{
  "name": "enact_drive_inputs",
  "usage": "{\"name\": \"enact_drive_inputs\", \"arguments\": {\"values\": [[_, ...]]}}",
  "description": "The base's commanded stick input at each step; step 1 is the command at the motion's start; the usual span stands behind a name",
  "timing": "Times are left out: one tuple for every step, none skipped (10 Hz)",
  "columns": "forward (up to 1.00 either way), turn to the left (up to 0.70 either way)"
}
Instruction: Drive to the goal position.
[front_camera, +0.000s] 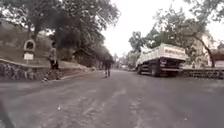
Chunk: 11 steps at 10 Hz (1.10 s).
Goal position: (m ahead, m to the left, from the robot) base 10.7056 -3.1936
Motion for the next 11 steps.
{"name": "enact_drive_inputs", "arguments": {"values": [[1.00,0.00],[1.00,0.00],[1.00,0.00],[1.00,0.00],[1.00,0.00],[1.00,0.00],[1.00,0.00],[1.00,0.00],[1.00,0.00],[1.00,0.00],[1.00,0.00]]}}
